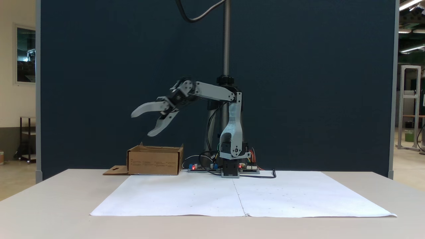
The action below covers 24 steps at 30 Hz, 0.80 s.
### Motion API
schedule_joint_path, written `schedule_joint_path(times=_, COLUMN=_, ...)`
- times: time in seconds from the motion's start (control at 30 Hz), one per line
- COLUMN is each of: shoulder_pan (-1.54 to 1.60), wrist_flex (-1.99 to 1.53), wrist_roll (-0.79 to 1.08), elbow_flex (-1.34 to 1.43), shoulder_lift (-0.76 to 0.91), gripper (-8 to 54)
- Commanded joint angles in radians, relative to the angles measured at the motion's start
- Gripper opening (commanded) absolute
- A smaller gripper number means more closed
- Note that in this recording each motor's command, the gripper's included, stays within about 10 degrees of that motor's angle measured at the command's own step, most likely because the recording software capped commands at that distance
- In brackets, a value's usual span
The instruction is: Grasp a green dice and put it in the bin.
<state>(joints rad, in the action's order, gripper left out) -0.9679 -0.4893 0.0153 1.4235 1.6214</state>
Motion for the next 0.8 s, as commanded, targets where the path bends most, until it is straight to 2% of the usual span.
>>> schedule_joint_path(times=0.0, shoulder_pan=0.086, wrist_flex=0.067, wrist_roll=-0.052, elbow_flex=-0.038, shoulder_lift=0.06, gripper=44.1)
schedule_joint_path(times=0.3, shoulder_pan=0.514, wrist_flex=0.072, wrist_roll=-0.052, elbow_flex=0.081, shoulder_lift=0.17, gripper=43.9)
schedule_joint_path(times=0.43, shoulder_pan=0.683, wrist_flex=0.081, wrist_roll=-0.052, elbow_flex=0.199, shoulder_lift=0.296, gripper=43.9)
schedule_joint_path(times=0.77, shoulder_pan=0.891, wrist_flex=0.311, wrist_roll=-0.048, elbow_flex=0.445, shoulder_lift=0.5, gripper=43.1)
